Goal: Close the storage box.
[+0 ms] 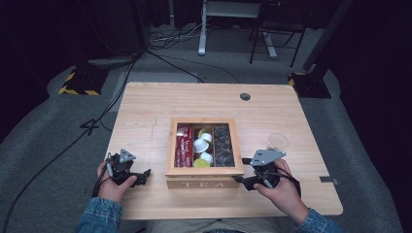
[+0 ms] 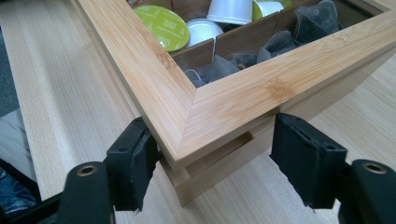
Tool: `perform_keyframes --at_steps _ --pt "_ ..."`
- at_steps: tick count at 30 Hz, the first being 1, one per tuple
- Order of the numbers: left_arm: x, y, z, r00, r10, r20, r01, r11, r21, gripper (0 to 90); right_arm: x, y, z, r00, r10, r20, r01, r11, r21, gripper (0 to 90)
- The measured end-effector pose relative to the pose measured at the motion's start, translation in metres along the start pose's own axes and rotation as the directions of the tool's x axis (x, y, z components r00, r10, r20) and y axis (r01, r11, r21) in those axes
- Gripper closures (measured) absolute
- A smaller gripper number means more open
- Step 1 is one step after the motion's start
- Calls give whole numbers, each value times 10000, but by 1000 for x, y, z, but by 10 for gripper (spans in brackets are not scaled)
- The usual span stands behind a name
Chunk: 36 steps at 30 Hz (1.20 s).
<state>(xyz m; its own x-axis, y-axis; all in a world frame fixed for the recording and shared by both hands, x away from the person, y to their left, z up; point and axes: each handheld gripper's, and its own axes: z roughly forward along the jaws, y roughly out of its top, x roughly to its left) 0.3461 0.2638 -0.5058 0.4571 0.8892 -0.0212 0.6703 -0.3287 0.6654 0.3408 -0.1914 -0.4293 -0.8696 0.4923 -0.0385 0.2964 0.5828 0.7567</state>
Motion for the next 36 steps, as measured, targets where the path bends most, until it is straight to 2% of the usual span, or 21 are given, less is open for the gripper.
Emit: perform_keyframes --at_steps 6,9,11,13,18,22,25,28,31,36 --pt "0 0 0 10000 -4 3 4 10000 2 3 2 -3 1 9999 54 -109 -50 9994 335 293" --pt "0 0 0 10000 -23 19 23 10000 3 2 4 -4 1 10000 72 44 -74 9985 545 285" --pt "0 1 0 10000 -30 37 30 10000 30 2 7 -2 -2 9997 179 153 -183 9994 292 250" --pt "0 1 1 10000 -27 31 27 10000 31 2 8 2 -7 9995 65 304 -72 9997 229 245" --pt "0 1 0 10000 -13 12 13 10000 22 3 7 6 -11 9997 96 204 -97 9999 51 246" --pt "-1 0 0 10000 -10 29 10 10000 1 4 1 6 -12 9990 416 -187 -422 9985 -335 242" --pt "-1 -2 -2 9999 78 95 -78 10000 -6 5 -7 7 -23 9985 503 -234 -520 9958 -747 233" --pt "-1 -4 -3 9998 102 143 -102 9999 3 5 -17 6 -38 9980 623 -100 -631 9917 -1118 212" --pt "-1 -4 -4 9998 164 124 -164 9999 16 4 -27 3 -51 9967 809 110 -789 9888 -1265 192" --pt "-1 -4 -4 9998 160 149 -161 9999 37 3 -42 -7 -68 9949 937 374 -883 9881 -1263 164"
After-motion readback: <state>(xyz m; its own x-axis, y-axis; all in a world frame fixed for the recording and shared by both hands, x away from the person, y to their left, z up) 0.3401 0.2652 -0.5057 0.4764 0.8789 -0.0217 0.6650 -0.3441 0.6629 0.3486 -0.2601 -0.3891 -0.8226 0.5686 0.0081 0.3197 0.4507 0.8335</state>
